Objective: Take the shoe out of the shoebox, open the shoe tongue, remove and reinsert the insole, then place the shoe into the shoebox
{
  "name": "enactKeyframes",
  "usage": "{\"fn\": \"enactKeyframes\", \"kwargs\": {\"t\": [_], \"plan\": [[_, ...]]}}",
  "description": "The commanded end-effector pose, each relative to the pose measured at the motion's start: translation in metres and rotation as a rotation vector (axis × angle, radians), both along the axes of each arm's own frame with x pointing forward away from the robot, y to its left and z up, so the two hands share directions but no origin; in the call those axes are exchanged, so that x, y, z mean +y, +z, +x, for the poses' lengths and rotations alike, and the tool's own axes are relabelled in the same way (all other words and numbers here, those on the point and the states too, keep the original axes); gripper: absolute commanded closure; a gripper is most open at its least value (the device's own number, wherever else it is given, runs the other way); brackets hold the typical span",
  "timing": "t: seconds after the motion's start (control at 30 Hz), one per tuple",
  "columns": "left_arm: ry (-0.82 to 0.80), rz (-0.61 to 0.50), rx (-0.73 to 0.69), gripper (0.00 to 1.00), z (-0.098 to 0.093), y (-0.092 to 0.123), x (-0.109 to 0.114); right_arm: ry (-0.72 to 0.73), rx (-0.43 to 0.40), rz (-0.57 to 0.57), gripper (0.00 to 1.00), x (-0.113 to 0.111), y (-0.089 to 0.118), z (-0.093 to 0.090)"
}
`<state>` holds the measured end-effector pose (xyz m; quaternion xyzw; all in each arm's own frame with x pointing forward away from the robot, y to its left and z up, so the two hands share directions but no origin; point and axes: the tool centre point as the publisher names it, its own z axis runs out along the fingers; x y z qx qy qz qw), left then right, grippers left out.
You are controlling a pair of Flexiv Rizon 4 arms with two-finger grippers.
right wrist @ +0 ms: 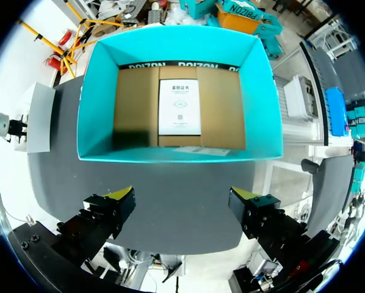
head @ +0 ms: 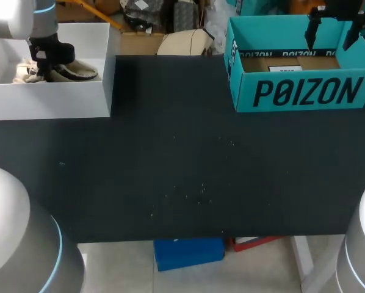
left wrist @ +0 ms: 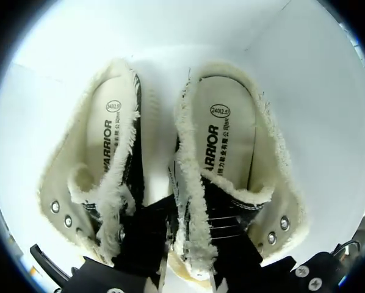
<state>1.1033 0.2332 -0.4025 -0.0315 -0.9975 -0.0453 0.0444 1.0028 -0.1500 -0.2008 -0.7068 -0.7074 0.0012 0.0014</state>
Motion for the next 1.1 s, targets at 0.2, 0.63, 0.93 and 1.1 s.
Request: {"fn": "enactKeyframes", "kwargs": {"t": [0.2, 0.63, 0.93, 1.1], "plan": [[-0.086, -0.008, 0.017, 1.00, 0.002, 0.034, -0.009, 0.000, 0.001, 0.000, 0.00, 0.000, 0.000, 0.000], [-0.151, 0.042, -0.076, 1.00, -0.004, 0.153, -0.011, 0.000, 0.001, 0.000, 0.00, 0.000, 0.000, 0.000], [-0.145, 0.068, -0.135, 1.00, -0.016, 0.230, -0.034, 0.000, 0.001, 0.000, 0.00, 0.000, 0.000, 0.000], [-0.109, 0.091, -0.162, 1.00, -0.042, 0.262, -0.074, 0.000, 0.001, 0.000, 0.00, 0.000, 0.000, 0.000]]}}
